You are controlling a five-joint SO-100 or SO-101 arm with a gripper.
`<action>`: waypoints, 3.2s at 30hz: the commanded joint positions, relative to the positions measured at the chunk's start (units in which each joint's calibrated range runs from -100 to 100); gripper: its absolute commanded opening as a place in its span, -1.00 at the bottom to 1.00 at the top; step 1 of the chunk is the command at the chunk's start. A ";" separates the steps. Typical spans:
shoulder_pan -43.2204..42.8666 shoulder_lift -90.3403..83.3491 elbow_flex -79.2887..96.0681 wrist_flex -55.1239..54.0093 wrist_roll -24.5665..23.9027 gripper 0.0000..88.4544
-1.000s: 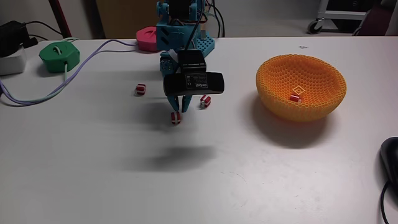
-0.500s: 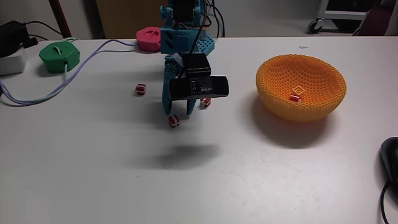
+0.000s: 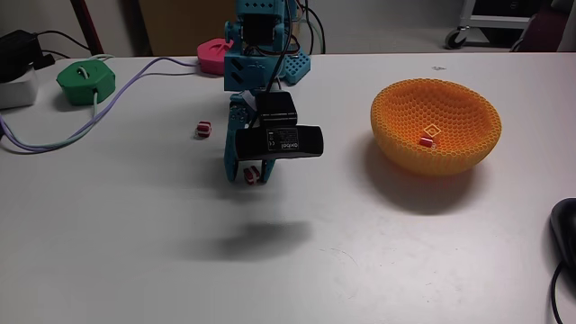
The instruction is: Place cube pieces into the yellow basket
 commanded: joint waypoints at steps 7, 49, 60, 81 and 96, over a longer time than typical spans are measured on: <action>1.76 0.61 -2.07 0.92 0.24 -1.00; -19.59 -24.39 -18.83 49.84 -13.77 -0.04; -15.58 -25.33 -2.36 38.89 -13.58 -0.13; -17.44 -24.10 11.51 20.47 -13.43 -0.25; -15.67 -25.24 5.25 24.03 -9.38 -1.00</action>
